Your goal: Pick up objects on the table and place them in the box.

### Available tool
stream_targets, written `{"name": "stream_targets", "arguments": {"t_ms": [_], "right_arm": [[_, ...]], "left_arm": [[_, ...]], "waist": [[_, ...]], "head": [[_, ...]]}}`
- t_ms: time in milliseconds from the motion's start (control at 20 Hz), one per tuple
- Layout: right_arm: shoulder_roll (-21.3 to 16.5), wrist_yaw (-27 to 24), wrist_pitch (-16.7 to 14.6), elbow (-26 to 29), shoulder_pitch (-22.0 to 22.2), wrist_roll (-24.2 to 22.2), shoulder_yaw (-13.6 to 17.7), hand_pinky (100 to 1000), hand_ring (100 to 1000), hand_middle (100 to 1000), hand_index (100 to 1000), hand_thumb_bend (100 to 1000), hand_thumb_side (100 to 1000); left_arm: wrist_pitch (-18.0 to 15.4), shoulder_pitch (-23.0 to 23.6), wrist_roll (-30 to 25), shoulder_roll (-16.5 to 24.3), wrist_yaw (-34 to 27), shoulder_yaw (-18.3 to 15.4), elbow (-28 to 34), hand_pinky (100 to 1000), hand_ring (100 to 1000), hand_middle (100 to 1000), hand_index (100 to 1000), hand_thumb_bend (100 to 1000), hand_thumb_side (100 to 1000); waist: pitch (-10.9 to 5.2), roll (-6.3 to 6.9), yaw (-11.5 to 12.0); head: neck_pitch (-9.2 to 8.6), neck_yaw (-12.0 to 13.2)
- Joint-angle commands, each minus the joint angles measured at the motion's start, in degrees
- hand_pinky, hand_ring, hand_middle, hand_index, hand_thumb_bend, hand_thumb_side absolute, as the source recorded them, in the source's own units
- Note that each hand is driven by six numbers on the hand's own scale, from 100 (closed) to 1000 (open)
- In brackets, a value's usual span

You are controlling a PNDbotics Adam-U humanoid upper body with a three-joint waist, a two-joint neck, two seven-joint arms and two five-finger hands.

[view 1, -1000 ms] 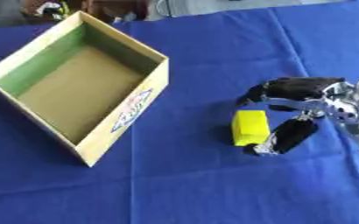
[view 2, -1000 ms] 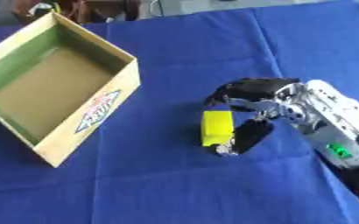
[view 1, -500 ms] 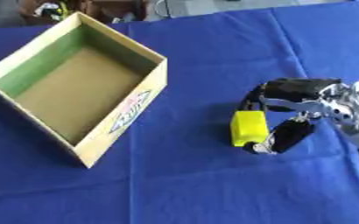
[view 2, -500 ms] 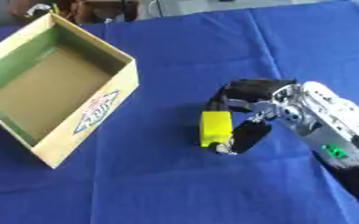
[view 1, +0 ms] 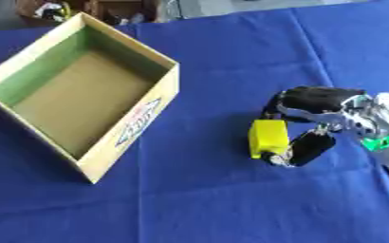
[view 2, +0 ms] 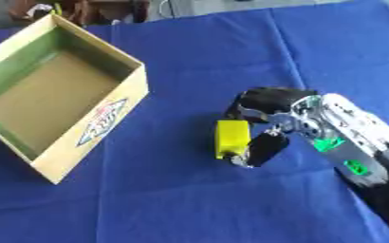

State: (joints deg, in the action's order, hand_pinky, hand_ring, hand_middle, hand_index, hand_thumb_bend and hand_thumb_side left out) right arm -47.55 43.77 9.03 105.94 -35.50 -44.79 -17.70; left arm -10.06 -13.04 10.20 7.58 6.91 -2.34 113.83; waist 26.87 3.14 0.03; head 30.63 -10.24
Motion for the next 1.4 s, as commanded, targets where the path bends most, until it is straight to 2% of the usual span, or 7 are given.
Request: {"name": "stream_targets", "arguments": {"t_ms": [50, 200, 350, 550, 900, 1200, 1400], "right_arm": [[-0.8, -0.3, 0.2, 0.0, -0.4, 0.9, 0.4, 568, 532, 537, 676, 240, 415], [-0.8, -0.4, 0.9, 0.0, -0.4, 2.7, 0.7, 532, 509, 502, 631, 100, 344], [-0.9, -0.6, 1.9, 0.4, -0.4, 5.1, 0.8, 498, 485, 468, 588, 100, 341], [-1.1, -2.0, 3.4, 1.8, -0.2, 8.0, 1.4, 456, 461, 422, 540, 100, 381], [-3.7, -7.5, 6.9, 8.2, -0.6, 13.4, 5.5, 419, 435, 374, 483, 100, 435], [-7.2, -12.1, 6.4, 8.6, -1.2, 18.5, 8.4, 408, 426, 353, 457, 100, 459], [-9.0, -14.6, 6.1, 8.7, -2.4, 21.3, 9.7, 406, 423, 346, 451, 100, 473]], "left_arm": [[0.0, -0.2, -0.1, 0.4, 0.3, 0.1, 0.8, 256, 433, 551, 616, 100, 897], [0.1, -0.2, -0.1, 0.4, 0.3, 0.0, 0.8, 256, 433, 551, 617, 100, 898], [0.1, -0.2, -0.1, 0.4, 0.2, 0.0, 0.8, 256, 433, 551, 617, 100, 898], [0.2, -0.3, 0.0, 0.5, 0.2, -0.1, 0.8, 257, 434, 551, 618, 100, 898], [0.3, -0.3, 0.0, 0.7, 0.3, -0.1, 0.8, 258, 435, 552, 618, 100, 899], [0.4, -0.1, 0.0, 0.9, 0.4, -0.2, 0.8, 259, 435, 551, 618, 100, 901], [0.5, 0.0, -0.1, 1.2, 0.4, -0.1, 0.8, 259, 435, 550, 618, 100, 901]], "waist": [[-1.08, -0.09, -0.1], [-1.14, -0.12, -0.1], [-1.21, -0.22, -0.1], [-1.36, -0.36, -0.1], [-1.54, -1.08, 0.2], [-1.54, -2.23, 1.3], [-1.59, -3.41, 3.2]], "head": [[-0.38, -0.1], [-0.36, 0.0], [-0.3, 0.1], [-0.2, 0.4], [-0.55, 1.7], [-0.52, 2.0], [-0.31, 1.3]]}}
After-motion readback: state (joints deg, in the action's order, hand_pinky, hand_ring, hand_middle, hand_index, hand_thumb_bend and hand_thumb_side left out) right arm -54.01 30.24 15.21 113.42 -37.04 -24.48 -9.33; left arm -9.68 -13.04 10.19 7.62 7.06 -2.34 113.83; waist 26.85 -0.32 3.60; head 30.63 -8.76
